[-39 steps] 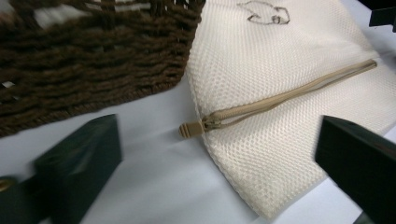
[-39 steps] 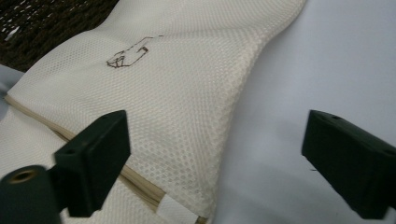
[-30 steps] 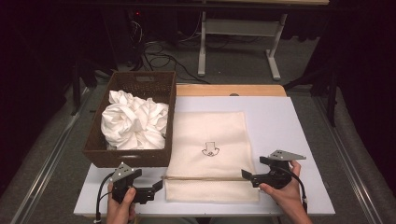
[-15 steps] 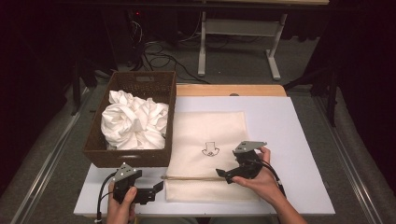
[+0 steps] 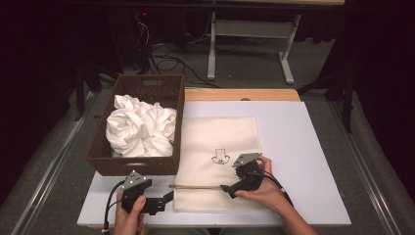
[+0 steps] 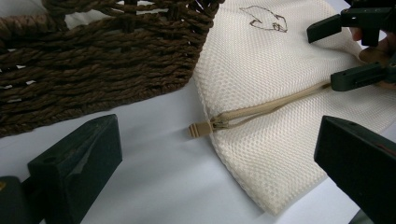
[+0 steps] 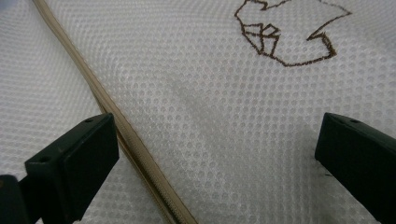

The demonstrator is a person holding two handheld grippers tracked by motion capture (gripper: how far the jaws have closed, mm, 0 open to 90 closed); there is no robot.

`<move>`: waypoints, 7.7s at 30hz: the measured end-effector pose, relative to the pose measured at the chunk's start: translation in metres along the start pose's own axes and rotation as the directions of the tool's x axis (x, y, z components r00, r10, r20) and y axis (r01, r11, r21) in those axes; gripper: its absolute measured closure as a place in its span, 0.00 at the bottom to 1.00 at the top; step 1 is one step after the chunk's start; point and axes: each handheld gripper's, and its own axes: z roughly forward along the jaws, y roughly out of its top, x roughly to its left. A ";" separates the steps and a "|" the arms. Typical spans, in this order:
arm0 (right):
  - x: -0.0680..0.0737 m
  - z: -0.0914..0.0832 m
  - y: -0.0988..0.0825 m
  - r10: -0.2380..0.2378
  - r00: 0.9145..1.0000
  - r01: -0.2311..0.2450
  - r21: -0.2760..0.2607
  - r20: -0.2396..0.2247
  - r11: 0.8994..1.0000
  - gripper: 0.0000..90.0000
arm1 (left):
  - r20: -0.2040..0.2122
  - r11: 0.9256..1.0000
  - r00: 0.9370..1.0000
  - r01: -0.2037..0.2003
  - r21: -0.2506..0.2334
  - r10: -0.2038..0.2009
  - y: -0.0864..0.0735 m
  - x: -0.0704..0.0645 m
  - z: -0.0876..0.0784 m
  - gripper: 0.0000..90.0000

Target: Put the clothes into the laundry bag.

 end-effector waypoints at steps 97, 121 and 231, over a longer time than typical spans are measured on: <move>-0.022 -0.029 0.010 0.114 0.992 -0.120 -0.156 -0.045 0.981 0.98 | -0.394 0.997 0.917 0.041 -0.065 -0.063 0.177 0.111 -0.018 0.17; -0.023 -0.027 0.008 0.115 0.992 -0.122 -0.149 -0.054 0.981 0.98 | -0.366 0.933 0.917 0.260 0.249 -0.158 0.187 0.160 0.063 0.00; -0.024 -0.027 0.005 0.110 0.992 -0.119 -0.184 -0.057 0.976 0.98 | -0.129 0.997 0.991 -0.029 0.066 0.037 0.227 0.073 0.016 0.75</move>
